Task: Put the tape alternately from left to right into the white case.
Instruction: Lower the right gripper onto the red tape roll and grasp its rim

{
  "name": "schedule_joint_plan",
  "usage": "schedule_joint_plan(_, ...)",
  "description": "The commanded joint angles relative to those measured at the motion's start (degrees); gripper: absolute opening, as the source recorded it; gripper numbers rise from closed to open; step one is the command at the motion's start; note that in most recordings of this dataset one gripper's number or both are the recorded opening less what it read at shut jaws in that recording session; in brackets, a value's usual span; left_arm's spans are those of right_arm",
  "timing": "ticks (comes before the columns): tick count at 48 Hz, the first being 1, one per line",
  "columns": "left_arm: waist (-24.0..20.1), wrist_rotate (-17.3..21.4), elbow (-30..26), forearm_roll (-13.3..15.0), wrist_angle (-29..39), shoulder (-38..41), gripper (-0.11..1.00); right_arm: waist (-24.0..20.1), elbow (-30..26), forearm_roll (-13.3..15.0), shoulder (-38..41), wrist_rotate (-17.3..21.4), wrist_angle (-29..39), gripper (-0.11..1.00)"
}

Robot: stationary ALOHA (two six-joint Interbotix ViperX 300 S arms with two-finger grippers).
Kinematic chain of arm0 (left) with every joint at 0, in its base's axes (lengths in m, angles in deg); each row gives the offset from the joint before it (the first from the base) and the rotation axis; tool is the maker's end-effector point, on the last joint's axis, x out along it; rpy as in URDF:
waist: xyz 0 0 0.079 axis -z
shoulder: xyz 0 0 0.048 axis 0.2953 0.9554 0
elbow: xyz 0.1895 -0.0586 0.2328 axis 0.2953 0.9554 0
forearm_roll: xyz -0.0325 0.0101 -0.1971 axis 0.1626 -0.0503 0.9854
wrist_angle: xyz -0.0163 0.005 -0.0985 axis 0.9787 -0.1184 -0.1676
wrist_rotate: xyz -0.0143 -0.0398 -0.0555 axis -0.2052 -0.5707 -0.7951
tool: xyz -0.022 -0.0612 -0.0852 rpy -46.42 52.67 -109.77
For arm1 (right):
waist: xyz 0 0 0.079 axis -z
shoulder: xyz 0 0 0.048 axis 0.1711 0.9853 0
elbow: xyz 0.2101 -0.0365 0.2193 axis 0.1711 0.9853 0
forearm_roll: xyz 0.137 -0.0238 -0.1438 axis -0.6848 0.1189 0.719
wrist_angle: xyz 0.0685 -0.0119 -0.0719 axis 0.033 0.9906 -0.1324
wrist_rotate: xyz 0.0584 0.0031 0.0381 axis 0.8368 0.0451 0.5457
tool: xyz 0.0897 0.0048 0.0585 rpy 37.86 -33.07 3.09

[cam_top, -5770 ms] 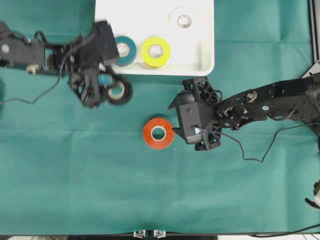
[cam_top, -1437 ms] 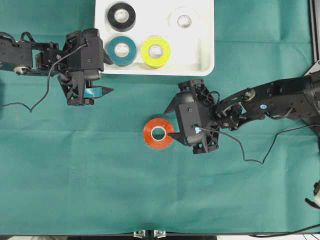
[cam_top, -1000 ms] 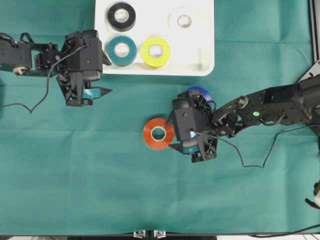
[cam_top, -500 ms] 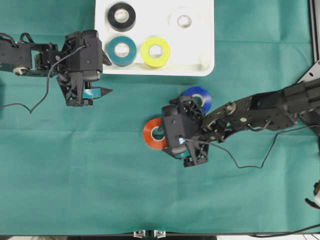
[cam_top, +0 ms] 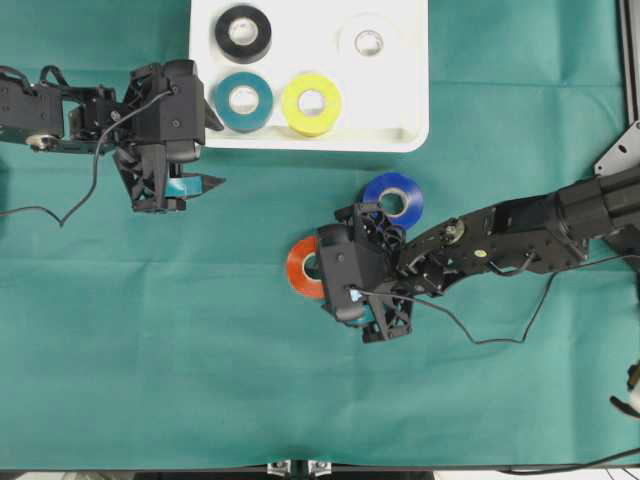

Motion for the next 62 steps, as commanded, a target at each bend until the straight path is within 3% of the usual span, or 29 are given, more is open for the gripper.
schedule_joint_plan(1, 0.18, -0.09, -0.97, 0.09, -0.44, -1.23, 0.65, -0.09, -1.14, -0.09, -0.26, 0.7, 2.02, 0.73)
schedule_joint_plan(28, 0.26, -0.09, -0.97, 0.09, -0.44, -1.23, 0.65, -0.18, -2.9, 0.26, 0.0, 1.23, 3.69, 0.72)
schedule_joint_plan(32, 0.26, -0.09, -0.88, 0.09, -0.44, -1.14, 0.65, -0.09, -3.08, 0.35, -0.09, 0.79, 3.34, 0.63)
schedule_joint_plan(39, 0.44, -0.18, -0.79, 0.09, -0.44, -1.23, 0.65, -0.09, -3.43, 0.79, -0.09, 0.62, 3.34, 0.27)
schedule_joint_plan(62, 1.49, -0.18, -0.79, 0.09, -0.44, -1.23, 0.65, -0.09, -2.11, 0.88, -5.27, 0.7, 3.34, 0.26)
